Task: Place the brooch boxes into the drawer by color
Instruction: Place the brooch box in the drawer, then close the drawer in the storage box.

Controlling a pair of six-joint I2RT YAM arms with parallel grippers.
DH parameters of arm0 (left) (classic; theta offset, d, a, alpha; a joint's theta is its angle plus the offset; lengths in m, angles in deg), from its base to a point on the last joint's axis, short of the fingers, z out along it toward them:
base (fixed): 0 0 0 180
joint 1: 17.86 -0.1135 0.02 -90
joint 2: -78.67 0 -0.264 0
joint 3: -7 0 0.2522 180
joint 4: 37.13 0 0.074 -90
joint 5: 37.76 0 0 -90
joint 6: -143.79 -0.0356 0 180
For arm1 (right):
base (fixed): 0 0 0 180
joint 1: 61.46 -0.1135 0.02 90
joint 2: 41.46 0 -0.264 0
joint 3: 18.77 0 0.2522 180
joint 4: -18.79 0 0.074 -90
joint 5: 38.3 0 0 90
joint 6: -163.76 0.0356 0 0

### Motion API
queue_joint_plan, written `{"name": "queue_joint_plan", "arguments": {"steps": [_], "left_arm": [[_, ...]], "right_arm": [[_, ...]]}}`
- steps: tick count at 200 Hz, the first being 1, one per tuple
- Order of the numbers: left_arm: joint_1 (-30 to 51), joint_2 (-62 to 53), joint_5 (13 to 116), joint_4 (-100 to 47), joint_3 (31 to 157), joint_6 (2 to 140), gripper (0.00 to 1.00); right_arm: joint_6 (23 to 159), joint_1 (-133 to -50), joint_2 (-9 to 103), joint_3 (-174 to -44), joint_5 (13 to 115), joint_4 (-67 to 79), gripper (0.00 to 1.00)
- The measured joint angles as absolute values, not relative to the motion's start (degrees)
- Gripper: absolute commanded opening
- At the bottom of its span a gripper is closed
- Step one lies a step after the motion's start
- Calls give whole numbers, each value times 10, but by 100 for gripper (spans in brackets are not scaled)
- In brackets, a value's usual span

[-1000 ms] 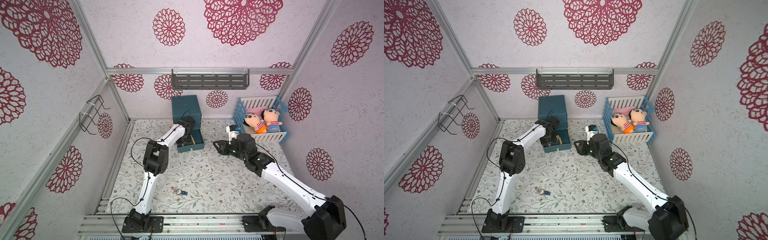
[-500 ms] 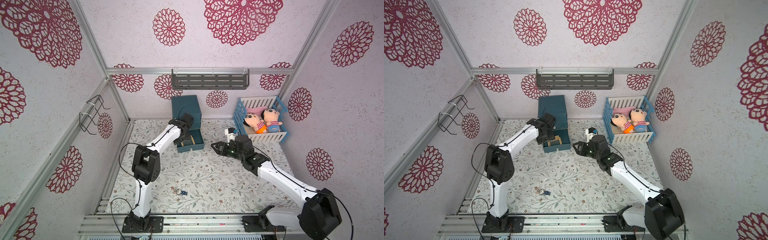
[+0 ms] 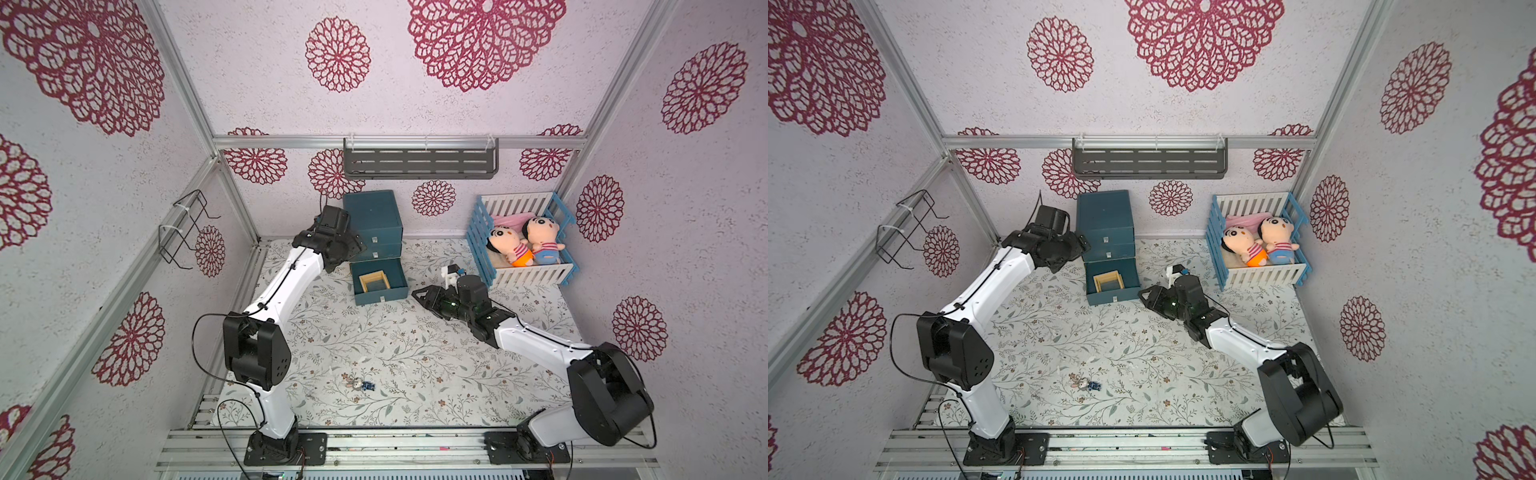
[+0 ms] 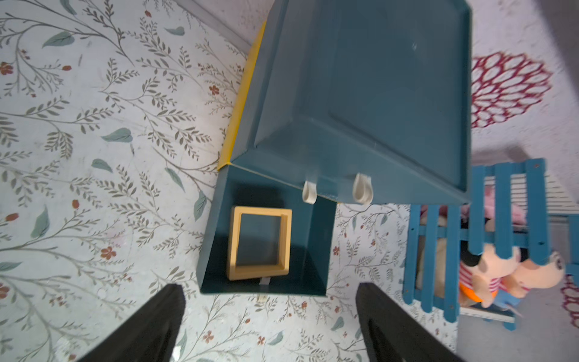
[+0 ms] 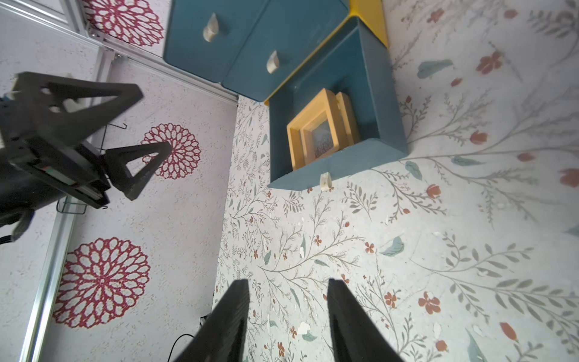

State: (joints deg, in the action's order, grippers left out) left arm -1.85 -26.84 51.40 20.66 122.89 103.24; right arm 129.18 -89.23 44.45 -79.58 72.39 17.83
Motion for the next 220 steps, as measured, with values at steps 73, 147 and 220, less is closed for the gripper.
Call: {"name": "queue_joint_plan", "arguments": {"steps": [73,147,220], "left_arm": [[-75,-314,611,162,1302,1024,89],[-111,-448,665,177,1407,1019,80],[-114,-471,677,170,1437,1019,63]], "right_arm": [[1429,-918,574,-755,747,349,56],[1521,-950,662,-755,738,491,57],[1586,-967,747,-785,693,596,54]]}}
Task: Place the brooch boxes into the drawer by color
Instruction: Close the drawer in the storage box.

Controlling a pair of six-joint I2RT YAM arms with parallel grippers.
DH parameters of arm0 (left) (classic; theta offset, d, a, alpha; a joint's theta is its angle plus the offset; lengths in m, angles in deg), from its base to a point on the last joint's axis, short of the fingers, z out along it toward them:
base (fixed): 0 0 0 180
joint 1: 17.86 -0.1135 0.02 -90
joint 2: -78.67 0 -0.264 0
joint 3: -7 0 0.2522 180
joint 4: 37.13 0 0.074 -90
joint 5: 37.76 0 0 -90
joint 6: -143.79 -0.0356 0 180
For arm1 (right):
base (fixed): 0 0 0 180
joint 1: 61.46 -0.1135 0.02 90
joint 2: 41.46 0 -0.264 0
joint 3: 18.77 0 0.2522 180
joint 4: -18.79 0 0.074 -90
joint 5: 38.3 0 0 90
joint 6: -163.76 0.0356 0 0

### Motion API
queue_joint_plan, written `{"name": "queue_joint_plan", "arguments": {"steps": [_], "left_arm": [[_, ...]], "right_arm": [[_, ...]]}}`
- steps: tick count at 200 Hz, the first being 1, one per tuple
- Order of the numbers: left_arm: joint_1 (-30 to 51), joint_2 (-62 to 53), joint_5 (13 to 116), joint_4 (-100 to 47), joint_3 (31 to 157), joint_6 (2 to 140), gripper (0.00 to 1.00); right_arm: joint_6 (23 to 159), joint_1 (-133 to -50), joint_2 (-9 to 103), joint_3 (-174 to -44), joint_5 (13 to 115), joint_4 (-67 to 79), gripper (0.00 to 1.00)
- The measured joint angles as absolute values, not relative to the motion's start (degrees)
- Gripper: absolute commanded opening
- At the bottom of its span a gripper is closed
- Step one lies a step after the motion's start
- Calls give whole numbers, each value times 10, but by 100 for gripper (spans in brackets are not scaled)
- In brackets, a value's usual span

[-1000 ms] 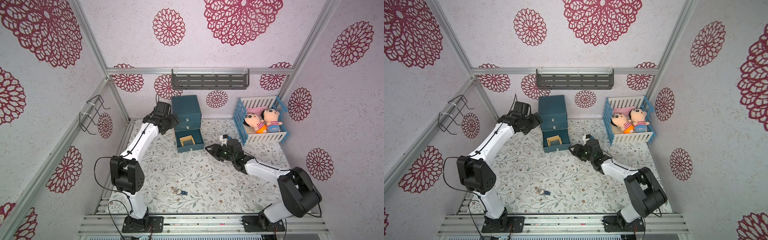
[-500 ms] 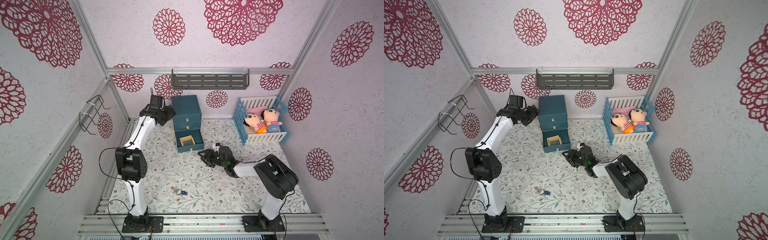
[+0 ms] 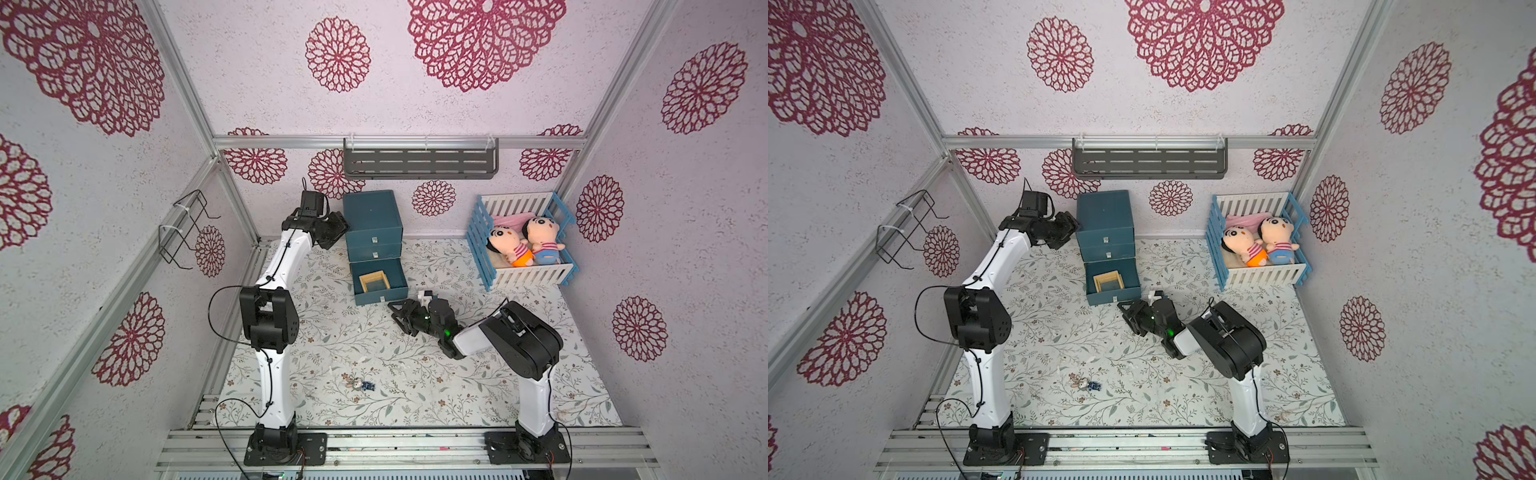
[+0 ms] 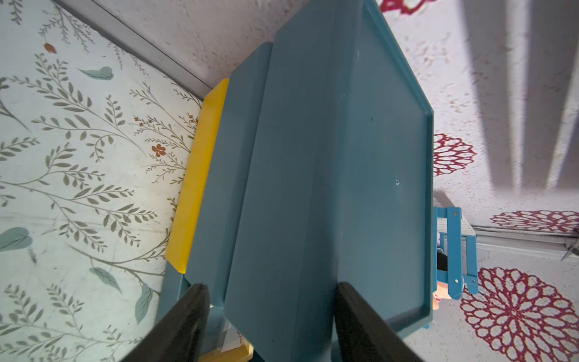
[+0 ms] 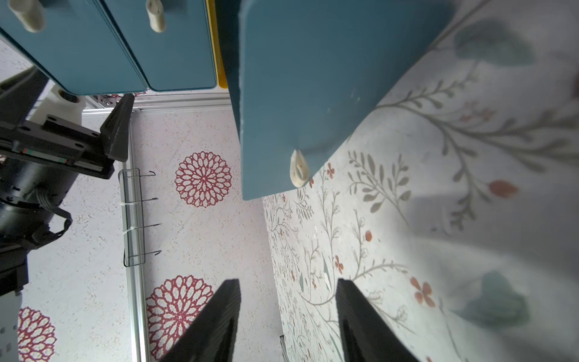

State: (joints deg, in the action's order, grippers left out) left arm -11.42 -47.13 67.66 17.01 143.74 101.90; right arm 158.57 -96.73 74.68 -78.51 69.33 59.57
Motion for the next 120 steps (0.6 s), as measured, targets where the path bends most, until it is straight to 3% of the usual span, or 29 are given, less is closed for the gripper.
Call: {"name": "queue_joint_plan", "arguments": {"steps": [35,120], "left_arm": [[-114,-471,685,161,1436,1020,57],[-114,-471,696,152,1432,1025,53]], "right_arm": [[1600,-969,780,-824,671,607,50],[1620,-983,847,-886,630,604,44]]}}
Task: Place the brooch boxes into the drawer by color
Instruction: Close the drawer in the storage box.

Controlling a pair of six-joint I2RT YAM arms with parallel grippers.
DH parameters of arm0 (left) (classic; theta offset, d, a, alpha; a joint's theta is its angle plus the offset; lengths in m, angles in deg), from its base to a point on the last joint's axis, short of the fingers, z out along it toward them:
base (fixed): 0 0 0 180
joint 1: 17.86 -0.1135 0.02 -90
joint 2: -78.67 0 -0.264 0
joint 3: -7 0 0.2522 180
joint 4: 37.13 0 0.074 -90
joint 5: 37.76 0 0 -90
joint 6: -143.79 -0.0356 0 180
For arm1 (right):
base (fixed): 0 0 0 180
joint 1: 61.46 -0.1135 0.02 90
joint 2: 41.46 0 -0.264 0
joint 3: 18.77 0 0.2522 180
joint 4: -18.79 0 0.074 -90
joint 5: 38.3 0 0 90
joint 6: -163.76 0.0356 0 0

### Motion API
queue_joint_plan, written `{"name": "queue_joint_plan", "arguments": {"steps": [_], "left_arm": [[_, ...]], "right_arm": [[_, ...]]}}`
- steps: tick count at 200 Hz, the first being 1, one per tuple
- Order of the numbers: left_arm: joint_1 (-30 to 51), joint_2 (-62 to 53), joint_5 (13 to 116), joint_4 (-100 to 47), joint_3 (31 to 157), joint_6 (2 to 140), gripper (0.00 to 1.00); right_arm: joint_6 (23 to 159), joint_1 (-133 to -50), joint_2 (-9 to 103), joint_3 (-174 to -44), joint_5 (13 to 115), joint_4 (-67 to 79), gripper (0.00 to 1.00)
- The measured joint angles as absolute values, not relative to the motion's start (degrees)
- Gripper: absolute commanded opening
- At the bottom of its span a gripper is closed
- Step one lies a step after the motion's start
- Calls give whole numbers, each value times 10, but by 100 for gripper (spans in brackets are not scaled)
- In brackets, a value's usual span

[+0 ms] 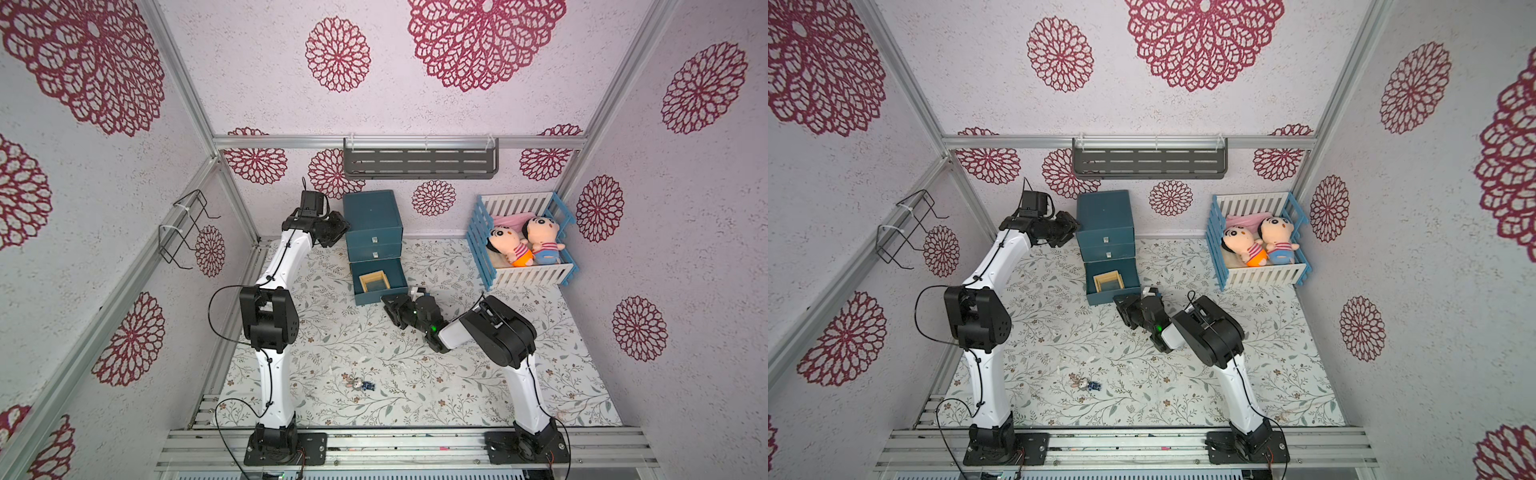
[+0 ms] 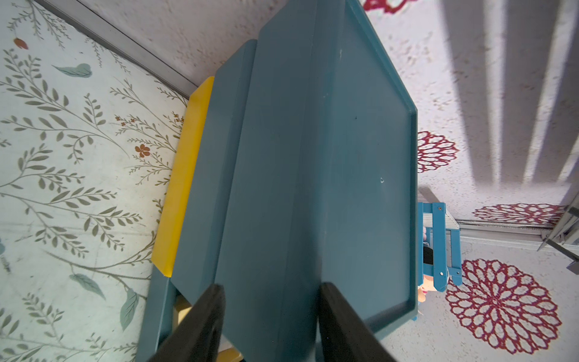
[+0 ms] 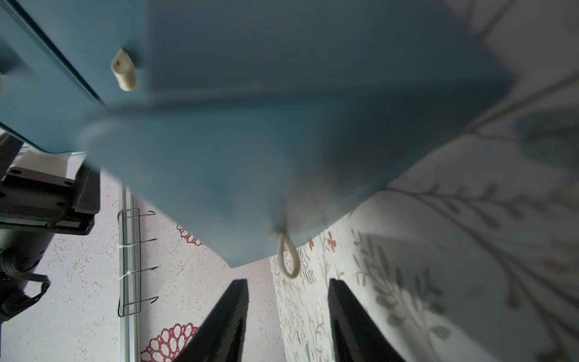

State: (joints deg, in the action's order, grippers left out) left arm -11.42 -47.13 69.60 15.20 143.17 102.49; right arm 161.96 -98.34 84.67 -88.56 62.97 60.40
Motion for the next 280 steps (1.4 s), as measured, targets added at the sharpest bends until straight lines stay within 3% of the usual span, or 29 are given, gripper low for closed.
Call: {"name": "queue_joint_plan", "arguments": {"steps": [42,86,162,280], "left_arm": [[-114,-471,699,150,1431,1033,51],[-112,-471,700,149,1431,1035,50],[-111,-471,702,147,1431,1038,48],[-110,-471,706,146,1430,1047,48]], "right_arm": [[1637,-987,877,-911,609,615,29],[1661,-988,884,-912,580,649,0],[1670,-987,888,-923,569,647,0],[1675,-964,971,-1111,555,549,0]]}}
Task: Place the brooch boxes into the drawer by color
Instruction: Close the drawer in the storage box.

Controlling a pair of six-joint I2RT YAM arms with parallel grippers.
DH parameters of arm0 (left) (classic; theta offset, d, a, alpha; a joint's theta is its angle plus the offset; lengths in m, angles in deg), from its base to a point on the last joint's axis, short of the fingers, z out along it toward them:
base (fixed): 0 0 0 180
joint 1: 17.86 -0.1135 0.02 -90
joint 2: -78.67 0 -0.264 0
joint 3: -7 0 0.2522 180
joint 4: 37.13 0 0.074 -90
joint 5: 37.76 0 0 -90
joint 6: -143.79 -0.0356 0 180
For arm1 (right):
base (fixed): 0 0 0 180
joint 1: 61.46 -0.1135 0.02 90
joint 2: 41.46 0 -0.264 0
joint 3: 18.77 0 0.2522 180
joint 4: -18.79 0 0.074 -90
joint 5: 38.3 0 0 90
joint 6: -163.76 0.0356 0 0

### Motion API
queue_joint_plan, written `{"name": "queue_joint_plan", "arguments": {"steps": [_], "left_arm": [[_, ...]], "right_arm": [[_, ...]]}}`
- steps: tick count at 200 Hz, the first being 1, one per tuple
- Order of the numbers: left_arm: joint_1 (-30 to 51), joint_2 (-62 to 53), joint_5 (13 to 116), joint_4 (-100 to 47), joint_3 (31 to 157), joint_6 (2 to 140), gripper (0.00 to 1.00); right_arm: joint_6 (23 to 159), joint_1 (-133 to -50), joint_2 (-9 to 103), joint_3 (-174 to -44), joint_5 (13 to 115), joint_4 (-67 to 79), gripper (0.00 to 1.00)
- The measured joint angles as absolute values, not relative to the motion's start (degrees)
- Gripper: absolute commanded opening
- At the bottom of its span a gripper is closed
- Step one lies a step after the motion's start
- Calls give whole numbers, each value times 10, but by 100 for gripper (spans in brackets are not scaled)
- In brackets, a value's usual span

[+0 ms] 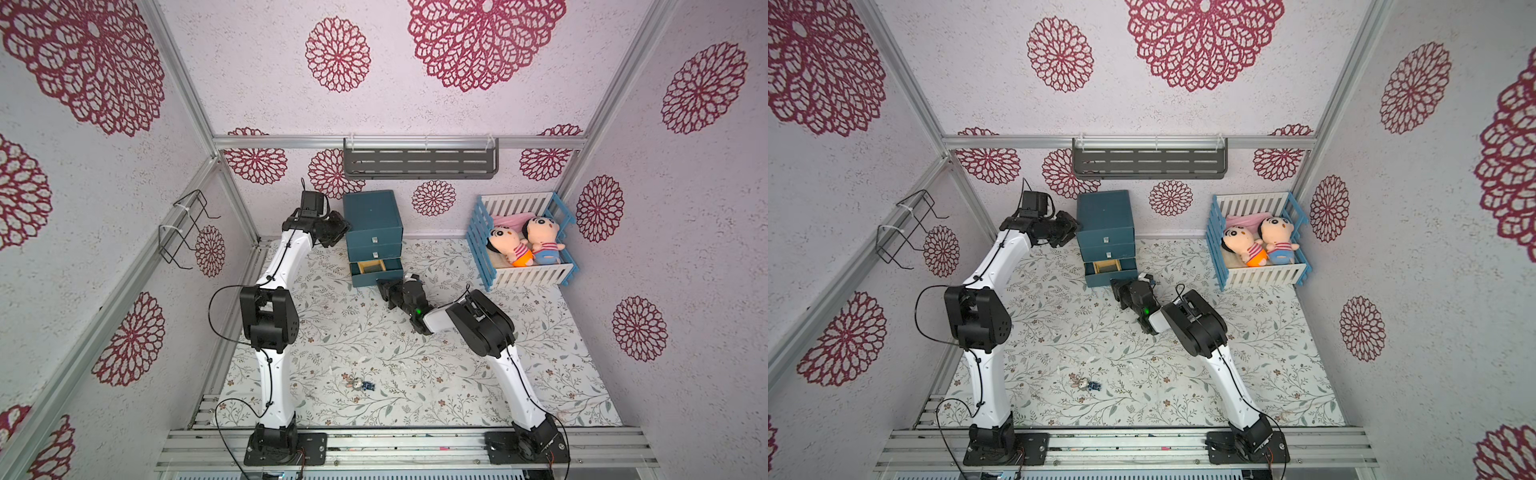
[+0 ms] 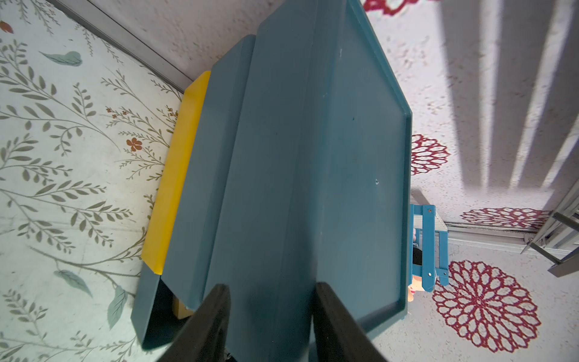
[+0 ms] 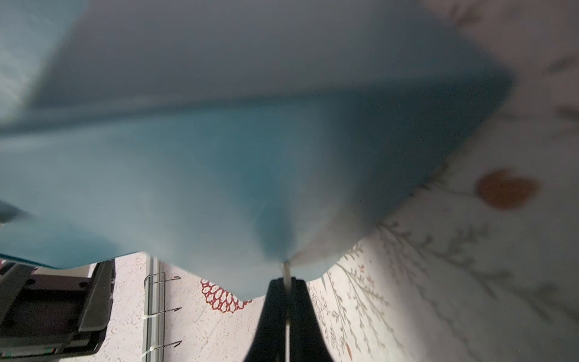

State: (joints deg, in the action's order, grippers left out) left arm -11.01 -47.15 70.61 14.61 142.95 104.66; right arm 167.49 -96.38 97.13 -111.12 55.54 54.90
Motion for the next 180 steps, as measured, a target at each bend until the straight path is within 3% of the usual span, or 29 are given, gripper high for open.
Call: {"name": "queue_joint_plan", "arguments": {"steps": [121,132,163,180], "left_arm": [[-105,-471,705,143,1430,1051,47],[-104,-471,705,143,1430,1051,47],[-102,-471,701,142,1430,1051,46],[-101,-471,698,141,1430,1051,47]], "right_arm": [[1696,-949,1050,-1281,542,457,0],[1698,-948,1053,-1288,543,451,5],[1701,-948,1053,-1290,539,443,34],[1704,-948,1053,-1282,531,443,43]]}}
